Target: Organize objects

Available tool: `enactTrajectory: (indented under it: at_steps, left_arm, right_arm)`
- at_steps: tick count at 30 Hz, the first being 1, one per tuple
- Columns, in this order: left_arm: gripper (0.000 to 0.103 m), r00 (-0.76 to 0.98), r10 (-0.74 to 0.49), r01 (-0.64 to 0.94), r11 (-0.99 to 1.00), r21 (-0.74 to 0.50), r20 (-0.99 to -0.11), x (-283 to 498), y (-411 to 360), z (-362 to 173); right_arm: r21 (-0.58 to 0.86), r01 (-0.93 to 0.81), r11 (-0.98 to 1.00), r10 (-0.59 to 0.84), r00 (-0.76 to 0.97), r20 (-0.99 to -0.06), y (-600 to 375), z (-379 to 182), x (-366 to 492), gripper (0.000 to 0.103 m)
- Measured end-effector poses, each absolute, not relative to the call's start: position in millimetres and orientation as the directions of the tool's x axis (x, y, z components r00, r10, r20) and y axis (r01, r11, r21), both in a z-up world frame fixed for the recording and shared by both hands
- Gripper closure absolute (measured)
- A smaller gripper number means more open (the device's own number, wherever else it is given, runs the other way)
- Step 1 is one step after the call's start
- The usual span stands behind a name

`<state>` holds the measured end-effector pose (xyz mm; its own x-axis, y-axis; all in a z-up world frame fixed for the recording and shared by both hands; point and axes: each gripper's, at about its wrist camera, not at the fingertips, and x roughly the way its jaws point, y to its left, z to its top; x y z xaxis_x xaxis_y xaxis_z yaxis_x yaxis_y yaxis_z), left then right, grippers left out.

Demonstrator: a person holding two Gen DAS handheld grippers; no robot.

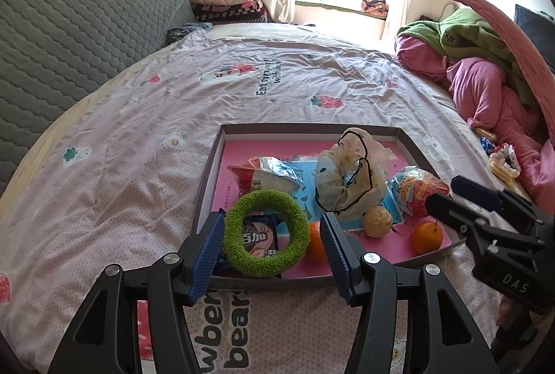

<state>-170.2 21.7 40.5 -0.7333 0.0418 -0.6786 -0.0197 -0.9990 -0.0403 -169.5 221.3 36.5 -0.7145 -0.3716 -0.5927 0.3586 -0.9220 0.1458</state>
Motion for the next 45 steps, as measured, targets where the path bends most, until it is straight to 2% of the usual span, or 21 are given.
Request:
enactTrajectory:
  at_steps: [2,7,21,23,26,29,45]
  left_arm:
    - [0.038,-0.735,0.039,-0.021,-0.999,-0.034,-0.677,-168,23,42]
    - [0.034,-0.743,0.035,-0.028,-0.999,-0.021,-0.668,-162,28,48]
    - [0.033,-0.773,0.015,-0.016,-1.000,-0.003,-0.635,-141,39,67]
    - [0.024,-0.771,0.015,-0.019,-1.000,-0.002,-0.636,-139,40,67]
    - [0.024,-0.771,0.015,-0.018,-1.000,-0.001,-0.636,-135,40,68]
    - [0.024,-0.779,0.015,-0.014,-1.000,-0.006,-0.627,-131,37,69]
    - [0.023,-0.793,0.012,-0.011,-1.000,-0.006,-0.609,-113,27,66]
  right_arm:
    - [0.139,0.360,-0.923,-0.370,-0.725,-0.581,223,41,-167,0.046]
    - [0.137,0.364,-0.921,-0.376,-0.742,-0.555,227,50,-158,0.042]
    - [0.136,0.360,-0.923,-0.383,-0.821,-0.423,235,76,-119,0.033]
    - [0.116,0.346,-0.931,-0.362,-0.836,-0.411,234,77,-115,0.032]
    - [0.074,0.294,-0.953,-0.299,-0.871,-0.390,233,78,-107,0.027]
    - [0.024,0.264,-0.964,-0.255,-0.897,-0.361,229,80,-98,0.027]
    - [0.069,0.236,-0.969,-0.244,-0.894,-0.375,225,73,-78,0.024]
